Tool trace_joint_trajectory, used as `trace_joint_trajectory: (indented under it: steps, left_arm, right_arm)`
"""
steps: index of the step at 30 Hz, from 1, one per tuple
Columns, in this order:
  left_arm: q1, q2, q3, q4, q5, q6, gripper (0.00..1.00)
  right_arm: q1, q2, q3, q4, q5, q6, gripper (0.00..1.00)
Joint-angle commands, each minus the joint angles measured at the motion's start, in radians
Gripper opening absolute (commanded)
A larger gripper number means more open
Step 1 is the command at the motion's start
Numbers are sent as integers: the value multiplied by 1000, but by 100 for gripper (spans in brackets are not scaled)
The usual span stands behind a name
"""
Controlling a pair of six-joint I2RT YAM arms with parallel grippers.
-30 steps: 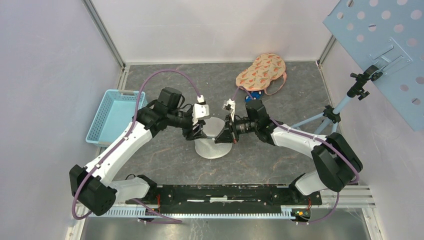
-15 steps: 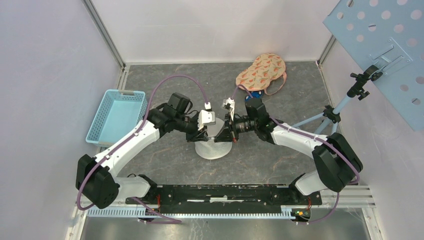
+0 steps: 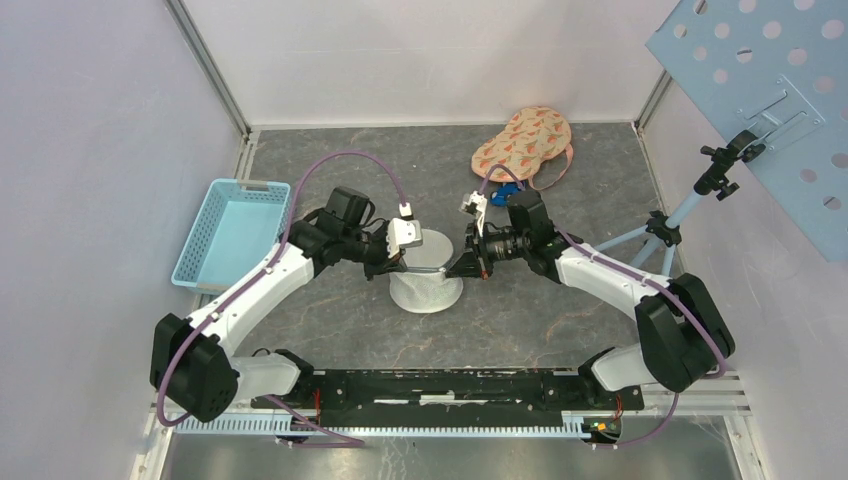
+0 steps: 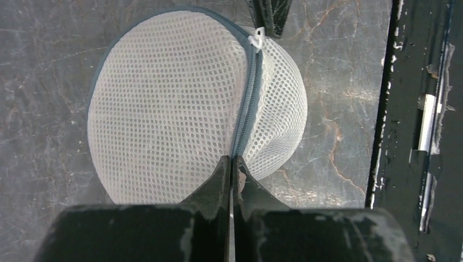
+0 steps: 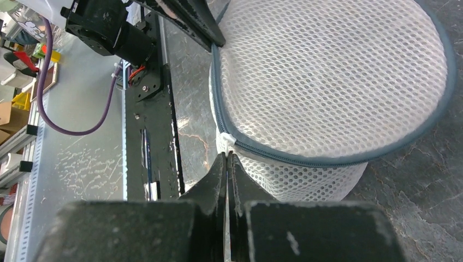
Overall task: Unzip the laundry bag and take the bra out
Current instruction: Unzip the laundry bag at the center of the board.
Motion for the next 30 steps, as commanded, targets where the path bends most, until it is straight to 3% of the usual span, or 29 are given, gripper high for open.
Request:
trace_joint_trajectory:
  steps: [1, 4, 5, 8, 12, 17, 22, 25, 30]
  left_arm:
    - [12, -19, 12, 45, -32, -11, 11]
    - [0, -33, 42, 38, 14, -64, 41]
    - [-8, -40, 45, 38, 19, -71, 46]
    - [-41, -45, 52, 37, 20, -96, 55]
    - [-83, -22, 56, 43, 9, -118, 58]
    - [-109, 9, 45, 91, -11, -155, 51]
    - [-107, -3, 28, 100, -74, -129, 17]
    - [-89, -25, 3, 101, -99, -100, 4]
    - [-8, -55, -36, 102, -91, -67, 2]
  right_arm:
    - [-6, -41, -11, 26, -24, 1, 0]
    - [4, -35, -11, 61, -36, 34, 0]
    - [10, -33, -11, 68, -37, 42, 0]
    - [30, -25, -9, 94, -38, 66, 0]
    - [43, -17, -3, 125, -38, 97, 0]
    - [46, -15, 3, 134, -40, 112, 0]
    - [40, -27, 1, 106, -35, 80, 0]
    - [14, -31, 3, 74, -35, 52, 0]
    - [-52, -41, 23, -28, -32, -40, 0]
